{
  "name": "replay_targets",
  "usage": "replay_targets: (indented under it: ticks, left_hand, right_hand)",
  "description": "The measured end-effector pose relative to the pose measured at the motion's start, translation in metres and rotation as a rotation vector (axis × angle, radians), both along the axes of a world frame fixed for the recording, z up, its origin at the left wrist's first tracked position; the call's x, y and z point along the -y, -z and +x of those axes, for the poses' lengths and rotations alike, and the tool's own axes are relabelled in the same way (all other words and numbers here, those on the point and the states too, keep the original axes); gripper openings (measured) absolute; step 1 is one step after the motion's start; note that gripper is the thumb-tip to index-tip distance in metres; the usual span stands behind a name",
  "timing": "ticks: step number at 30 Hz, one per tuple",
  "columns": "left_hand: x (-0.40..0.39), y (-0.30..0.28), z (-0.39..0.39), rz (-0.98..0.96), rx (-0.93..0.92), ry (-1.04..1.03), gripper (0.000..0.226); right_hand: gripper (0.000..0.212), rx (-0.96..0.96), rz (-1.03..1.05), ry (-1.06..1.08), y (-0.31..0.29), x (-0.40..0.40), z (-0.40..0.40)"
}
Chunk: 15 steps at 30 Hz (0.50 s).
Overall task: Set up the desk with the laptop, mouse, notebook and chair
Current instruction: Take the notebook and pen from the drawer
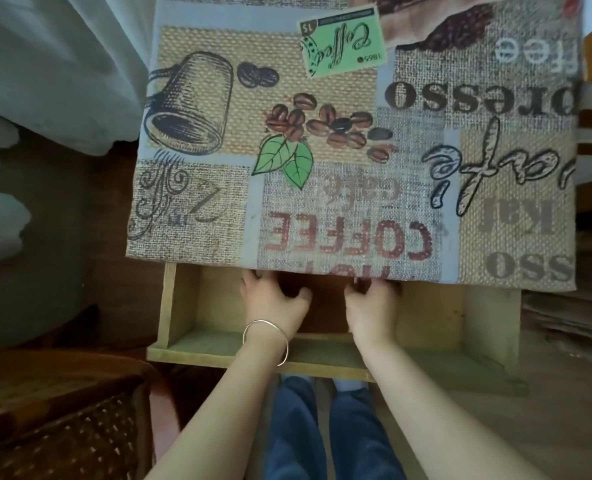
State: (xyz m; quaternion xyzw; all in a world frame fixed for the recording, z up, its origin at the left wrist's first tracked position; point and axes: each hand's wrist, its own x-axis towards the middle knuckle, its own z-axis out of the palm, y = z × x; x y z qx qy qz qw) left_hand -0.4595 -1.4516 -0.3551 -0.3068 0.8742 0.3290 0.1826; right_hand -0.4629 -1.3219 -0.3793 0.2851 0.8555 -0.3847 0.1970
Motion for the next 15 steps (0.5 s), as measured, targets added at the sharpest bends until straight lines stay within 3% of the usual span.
replay_targets:
  ticks: [4, 7, 15]
  left_hand:
    - [-0.003, -0.001, -0.001, 0.113, -0.01, -0.099, 0.078]
    - [-0.007, -0.001, 0.0, 0.124, -0.031, -0.114, 0.076]
    - [-0.012, -0.008, 0.001, 0.091, -0.215, -0.111, 0.073]
  right_hand:
    - [0.012, -0.046, 0.015, -0.111, -0.006, 0.011, 0.002]
    - [0.025, -0.085, 0.08, -0.255, -0.003, 0.013, 0.002]
    - [0.024, -0.143, 0.024, -0.354, -0.016, -0.005, -0.003]
